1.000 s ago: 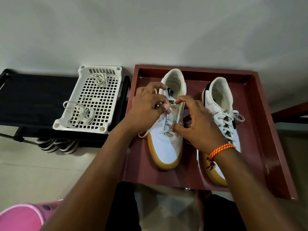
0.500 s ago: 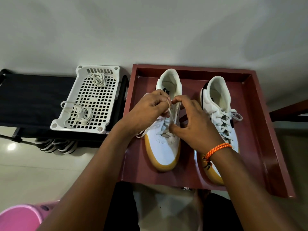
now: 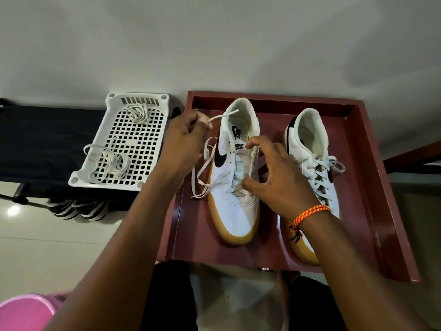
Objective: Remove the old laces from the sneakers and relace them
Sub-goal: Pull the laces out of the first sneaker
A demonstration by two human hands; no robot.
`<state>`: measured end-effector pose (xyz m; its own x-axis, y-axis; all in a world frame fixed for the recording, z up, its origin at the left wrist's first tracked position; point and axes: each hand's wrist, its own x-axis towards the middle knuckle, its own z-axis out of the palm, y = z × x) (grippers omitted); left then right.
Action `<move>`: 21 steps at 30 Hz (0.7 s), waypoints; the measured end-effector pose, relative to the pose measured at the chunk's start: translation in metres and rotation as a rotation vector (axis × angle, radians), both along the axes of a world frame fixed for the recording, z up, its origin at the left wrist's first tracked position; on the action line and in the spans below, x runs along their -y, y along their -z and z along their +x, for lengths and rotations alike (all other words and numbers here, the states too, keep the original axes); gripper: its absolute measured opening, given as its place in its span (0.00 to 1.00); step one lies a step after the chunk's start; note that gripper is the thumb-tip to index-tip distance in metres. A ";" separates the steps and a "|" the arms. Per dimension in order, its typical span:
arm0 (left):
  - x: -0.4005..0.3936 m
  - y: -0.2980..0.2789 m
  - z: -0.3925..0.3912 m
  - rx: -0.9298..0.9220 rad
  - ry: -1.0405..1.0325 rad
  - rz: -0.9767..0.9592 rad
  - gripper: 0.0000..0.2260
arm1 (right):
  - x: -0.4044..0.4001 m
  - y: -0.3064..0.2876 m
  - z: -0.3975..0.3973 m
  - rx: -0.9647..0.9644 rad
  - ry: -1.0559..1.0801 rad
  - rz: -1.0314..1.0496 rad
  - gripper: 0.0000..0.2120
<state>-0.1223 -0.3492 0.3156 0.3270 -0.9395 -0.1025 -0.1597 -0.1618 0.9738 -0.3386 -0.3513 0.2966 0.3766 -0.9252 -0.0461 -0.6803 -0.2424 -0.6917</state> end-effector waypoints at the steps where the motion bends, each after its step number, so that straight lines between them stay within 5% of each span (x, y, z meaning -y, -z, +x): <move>1: 0.000 0.002 0.001 0.062 -0.012 -0.014 0.09 | 0.000 0.000 0.000 0.004 0.001 -0.001 0.32; 6: 0.004 0.015 -0.001 0.460 -0.020 0.045 0.25 | -0.003 0.003 0.004 0.016 -0.001 -0.025 0.31; 9: 0.002 0.014 -0.003 0.595 0.011 -0.070 0.21 | -0.005 0.008 0.008 0.050 -0.013 -0.074 0.21; 12: -0.002 0.012 -0.008 0.551 0.101 0.010 0.04 | -0.007 0.013 0.014 0.028 -0.044 -0.130 0.08; 16: -0.005 0.020 -0.012 0.552 0.221 0.136 0.17 | -0.011 0.014 0.021 -0.023 -0.034 -0.212 0.07; 21: -0.001 0.017 -0.007 0.400 0.251 0.198 0.11 | -0.017 0.011 0.029 -0.104 -0.032 -0.174 0.03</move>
<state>-0.1296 -0.3482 0.2991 0.1439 -0.9694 -0.1990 -0.5711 -0.2456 0.7833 -0.3098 -0.3345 0.2851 0.4078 -0.9101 0.0729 -0.7360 -0.3749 -0.5637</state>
